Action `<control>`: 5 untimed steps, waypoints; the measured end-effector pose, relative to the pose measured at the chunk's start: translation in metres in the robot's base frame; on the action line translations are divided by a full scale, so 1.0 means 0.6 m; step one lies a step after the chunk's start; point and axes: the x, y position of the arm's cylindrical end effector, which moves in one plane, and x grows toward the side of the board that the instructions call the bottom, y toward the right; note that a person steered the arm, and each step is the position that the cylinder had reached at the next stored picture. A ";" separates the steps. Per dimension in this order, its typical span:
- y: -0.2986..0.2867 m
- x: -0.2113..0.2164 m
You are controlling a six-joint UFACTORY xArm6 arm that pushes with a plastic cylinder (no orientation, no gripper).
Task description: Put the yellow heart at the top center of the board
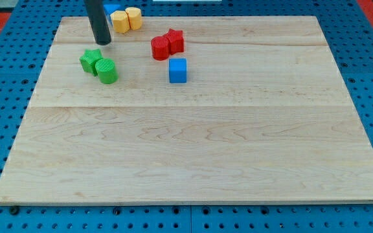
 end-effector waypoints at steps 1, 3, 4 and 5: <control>-0.120 -0.011; -0.116 -0.153; -0.106 -0.154; 0.009 -0.154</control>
